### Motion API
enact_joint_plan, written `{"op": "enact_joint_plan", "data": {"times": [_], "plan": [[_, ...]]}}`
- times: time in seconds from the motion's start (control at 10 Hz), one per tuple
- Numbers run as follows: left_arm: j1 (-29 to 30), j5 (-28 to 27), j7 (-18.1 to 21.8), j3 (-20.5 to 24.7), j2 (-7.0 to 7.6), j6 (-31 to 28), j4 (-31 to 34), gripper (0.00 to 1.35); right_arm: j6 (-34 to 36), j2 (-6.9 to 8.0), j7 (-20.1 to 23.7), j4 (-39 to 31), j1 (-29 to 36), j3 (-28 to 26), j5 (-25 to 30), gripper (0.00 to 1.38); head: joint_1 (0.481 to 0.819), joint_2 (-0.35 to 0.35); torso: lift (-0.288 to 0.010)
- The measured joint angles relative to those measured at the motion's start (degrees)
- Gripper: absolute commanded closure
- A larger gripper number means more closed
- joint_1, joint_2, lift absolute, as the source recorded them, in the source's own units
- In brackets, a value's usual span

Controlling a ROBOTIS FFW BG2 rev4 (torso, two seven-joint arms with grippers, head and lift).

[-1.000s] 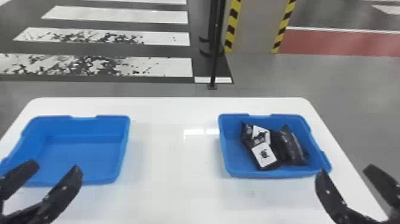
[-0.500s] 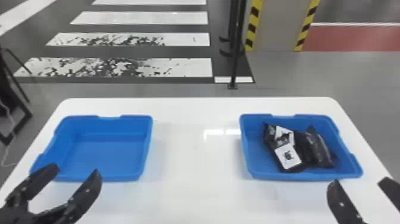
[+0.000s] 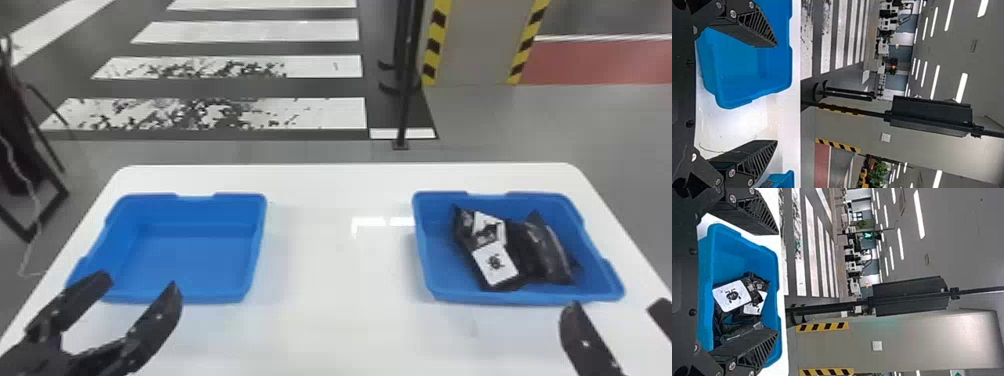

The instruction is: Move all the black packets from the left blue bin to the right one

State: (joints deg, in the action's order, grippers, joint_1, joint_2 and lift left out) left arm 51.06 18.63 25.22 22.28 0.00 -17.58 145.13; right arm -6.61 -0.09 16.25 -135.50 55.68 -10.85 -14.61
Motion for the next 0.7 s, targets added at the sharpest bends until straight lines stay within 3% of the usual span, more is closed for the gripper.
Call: {"op": "enact_joint_plan", "data": {"times": [0.7], "plan": [[0.0, 0.9, 0.0, -0.7, 0.00, -0.9, 0.0, 0.22, -0.2, 0.00, 0.0, 0.2, 0.1, 0.6, -1.2, 0.14, 0.695, 0.034, -0.140]]}}
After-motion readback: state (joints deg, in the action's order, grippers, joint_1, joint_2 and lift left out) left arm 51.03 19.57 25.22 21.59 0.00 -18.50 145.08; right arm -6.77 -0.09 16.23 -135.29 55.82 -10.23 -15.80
